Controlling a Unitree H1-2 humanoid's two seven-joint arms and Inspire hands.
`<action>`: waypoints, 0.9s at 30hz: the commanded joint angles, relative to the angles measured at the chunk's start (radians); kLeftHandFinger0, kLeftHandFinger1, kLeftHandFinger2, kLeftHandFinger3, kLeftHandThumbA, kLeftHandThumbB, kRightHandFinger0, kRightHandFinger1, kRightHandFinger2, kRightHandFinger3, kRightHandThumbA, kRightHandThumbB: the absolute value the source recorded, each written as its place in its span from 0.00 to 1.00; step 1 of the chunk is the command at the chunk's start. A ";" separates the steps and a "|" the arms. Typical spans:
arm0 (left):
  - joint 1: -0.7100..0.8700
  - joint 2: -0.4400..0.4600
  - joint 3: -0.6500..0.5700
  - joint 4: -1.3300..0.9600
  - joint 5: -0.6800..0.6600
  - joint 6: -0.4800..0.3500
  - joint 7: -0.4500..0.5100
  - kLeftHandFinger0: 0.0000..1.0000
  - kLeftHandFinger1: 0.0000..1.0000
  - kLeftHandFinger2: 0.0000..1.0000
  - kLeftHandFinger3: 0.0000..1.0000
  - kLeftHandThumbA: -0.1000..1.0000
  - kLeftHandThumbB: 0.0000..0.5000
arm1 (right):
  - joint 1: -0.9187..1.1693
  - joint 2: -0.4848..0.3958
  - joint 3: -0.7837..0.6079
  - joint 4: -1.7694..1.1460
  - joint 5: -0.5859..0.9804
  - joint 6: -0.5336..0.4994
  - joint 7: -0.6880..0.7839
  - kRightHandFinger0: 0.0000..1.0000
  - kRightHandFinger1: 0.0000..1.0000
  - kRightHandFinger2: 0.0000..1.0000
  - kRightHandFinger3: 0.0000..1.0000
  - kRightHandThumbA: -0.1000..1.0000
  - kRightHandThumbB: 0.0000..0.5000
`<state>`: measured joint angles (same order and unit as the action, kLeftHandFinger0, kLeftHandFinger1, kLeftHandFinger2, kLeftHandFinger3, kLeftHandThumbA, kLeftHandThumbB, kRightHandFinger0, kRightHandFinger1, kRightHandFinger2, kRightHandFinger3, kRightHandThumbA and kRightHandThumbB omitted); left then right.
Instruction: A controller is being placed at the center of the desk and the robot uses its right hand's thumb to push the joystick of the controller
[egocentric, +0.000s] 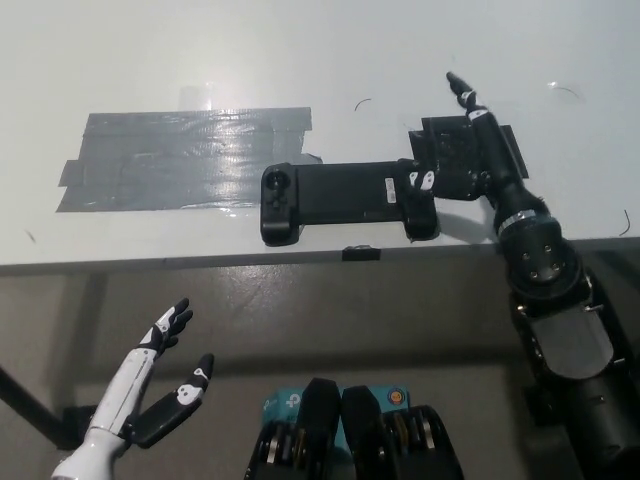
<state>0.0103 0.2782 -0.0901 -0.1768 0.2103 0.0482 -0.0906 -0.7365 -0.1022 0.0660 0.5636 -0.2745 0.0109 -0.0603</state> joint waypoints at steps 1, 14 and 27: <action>-0.013 0.002 0.010 -0.033 -0.002 -0.017 -0.006 1.00 1.00 1.00 1.00 0.60 0.01 | -0.077 0.005 0.004 0.037 -0.007 -0.049 -0.045 1.00 1.00 1.00 1.00 1.00 0.64; -0.020 0.001 0.011 -0.044 -0.005 -0.005 -0.009 1.00 1.00 1.00 1.00 0.56 0.02 | -0.128 -0.002 0.000 0.208 0.005 -0.107 -0.081 1.00 1.00 1.00 1.00 1.00 0.63; -0.022 0.002 0.011 -0.041 0.008 -0.005 -0.005 1.00 1.00 1.00 1.00 0.58 0.04 | -0.163 -0.013 -0.012 0.273 0.026 -0.113 -0.098 1.00 1.00 1.00 1.00 1.00 0.66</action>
<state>0.0041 0.2769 -0.0888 -0.1812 0.2141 0.0529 -0.0908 -0.8324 -0.1054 0.0662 0.8415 -0.2630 -0.0582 -0.1252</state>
